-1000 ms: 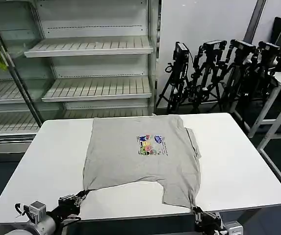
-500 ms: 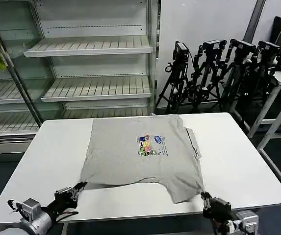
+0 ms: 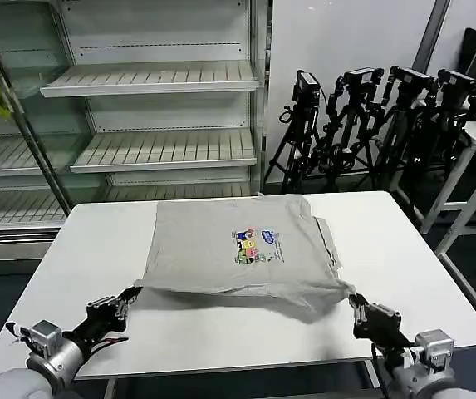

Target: Fold and organize the clothes.

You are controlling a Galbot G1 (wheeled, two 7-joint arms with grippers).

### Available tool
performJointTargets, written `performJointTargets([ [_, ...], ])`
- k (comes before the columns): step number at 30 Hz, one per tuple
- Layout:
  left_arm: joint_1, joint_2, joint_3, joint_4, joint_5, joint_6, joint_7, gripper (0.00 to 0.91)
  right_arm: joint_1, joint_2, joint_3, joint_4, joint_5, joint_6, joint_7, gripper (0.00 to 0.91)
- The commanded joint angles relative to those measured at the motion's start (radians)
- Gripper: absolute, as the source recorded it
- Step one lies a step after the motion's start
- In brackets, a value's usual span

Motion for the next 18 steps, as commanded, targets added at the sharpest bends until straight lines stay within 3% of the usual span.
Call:
performJointTargets([
  [1, -0.205, 0.007, 0.128, 0.117, -0.002, -0.016, 0.002, 0.05, 0.192, -0.025, -0.106, -0.128, 0.007, 0.015, -0.015, 0.0],
  [18, -0.5, -0.036, 0.358, 0.327, 0.0, -0.02, 0.009, 0.05, 0.686, -0.015, -0.443, -0.419, 0.032, 0.039, -0.011, 0.0],
])
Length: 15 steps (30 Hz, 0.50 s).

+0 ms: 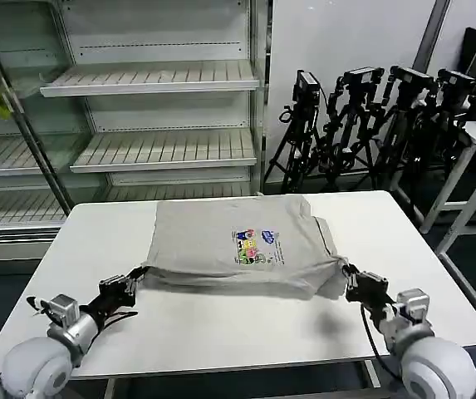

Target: Fold and organize the clothes.

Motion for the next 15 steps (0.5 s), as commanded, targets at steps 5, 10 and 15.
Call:
performJointTargets([
  [5, -0.278, -0.033, 0.196, 0.201, 0.005, -0.006, 0.003, 0.05, 0.361, 0.027, -0.279, -0.237, 0.003, 0.006, 0.0, 0.0],
  [10, -0.324, -0.053, 0.225, 0.258, 0.014, -0.012, 0.006, 0.05, 0.409, 0.057, -0.332, -0.297, -0.009, 0.013, -0.002, 0.0],
  [15, -0.358, -0.059, 0.238, 0.301, 0.018, -0.021, 0.012, 0.05, 0.441, 0.086, -0.367, -0.365, -0.032, 0.024, -0.008, 0.0],
])
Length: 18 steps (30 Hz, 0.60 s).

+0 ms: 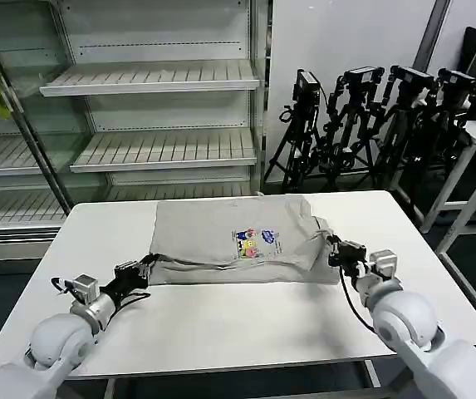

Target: Fold and organize the clothes.

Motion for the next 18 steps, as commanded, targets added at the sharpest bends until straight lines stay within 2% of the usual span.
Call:
performJointTargets([
  [1, -0.14, -0.015, 0.073, 0.136, 0.004, -0.011, 0.004, 0.05, 0.137, 0.039, -0.122, -0.144, -0.019, 0.009, -0.003, 0.0],
  [18, -0.153, -0.013, 0.066, 0.178, 0.01, -0.021, 0.013, 0.05, 0.266, 0.109, -0.19, -0.267, -0.059, 0.035, -0.015, 0.0],
])
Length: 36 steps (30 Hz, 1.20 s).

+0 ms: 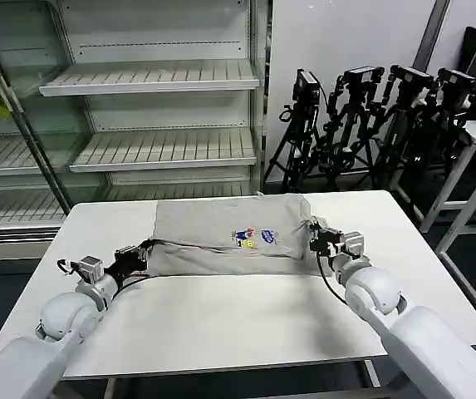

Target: Fold and organize the clothes.

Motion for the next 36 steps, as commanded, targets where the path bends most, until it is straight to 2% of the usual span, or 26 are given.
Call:
performJointTargets([
  [1, -0.029, -0.006, 0.018, 0.042, 0.007, -0.005, 0.002, 0.151, 0.08, 0.033, -0.042, -0.08, -0.016, 0.005, -0.001, 0.776],
  [2, -0.029, -0.006, 0.018, 0.043, 0.009, -0.006, 0.004, 0.464, 0.081, 0.035, -0.042, -0.082, -0.02, 0.001, 0.0, 0.907],
  [3, -0.028, -0.007, 0.019, 0.043, 0.01, -0.007, 0.005, 0.887, 0.081, 0.036, -0.043, -0.084, -0.024, -0.003, 0.001, 0.907],
  [12, -0.028, 0.0, 0.014, 0.056, 0.037, -0.017, 0.008, 0.907, 0.011, -0.006, -0.015, -0.029, -0.05, -0.061, 0.02, 0.907],
  [21, -0.042, 0.027, -0.026, 0.08, 0.047, -0.018, -0.013, 0.907, -0.072, -0.057, 0.103, 0.035, -0.034, -0.078, 0.045, 0.907],
  [23, 0.02, 0.054, -0.061, 0.018, 0.012, 0.003, -0.023, 0.907, -0.131, -0.088, 0.147, 0.121, -0.007, -0.096, 0.052, 0.907],
  [25, 0.086, 0.08, -0.114, -0.073, -0.033, 0.065, -0.039, 0.907, -0.186, -0.131, 0.175, 0.187, 0.0, -0.1, 0.053, 0.907],
  [29, 0.216, 0.11, -0.171, -0.214, -0.076, 0.122, -0.055, 0.907, -0.391, -0.193, 0.294, 0.347, 0.02, -0.116, 0.046, 0.907],
  [36, 0.261, 0.081, -0.156, -0.246, -0.092, 0.148, -0.059, 0.907, -0.606, -0.189, 0.409, 0.425, 0.004, -0.115, 0.036, 0.907],
])
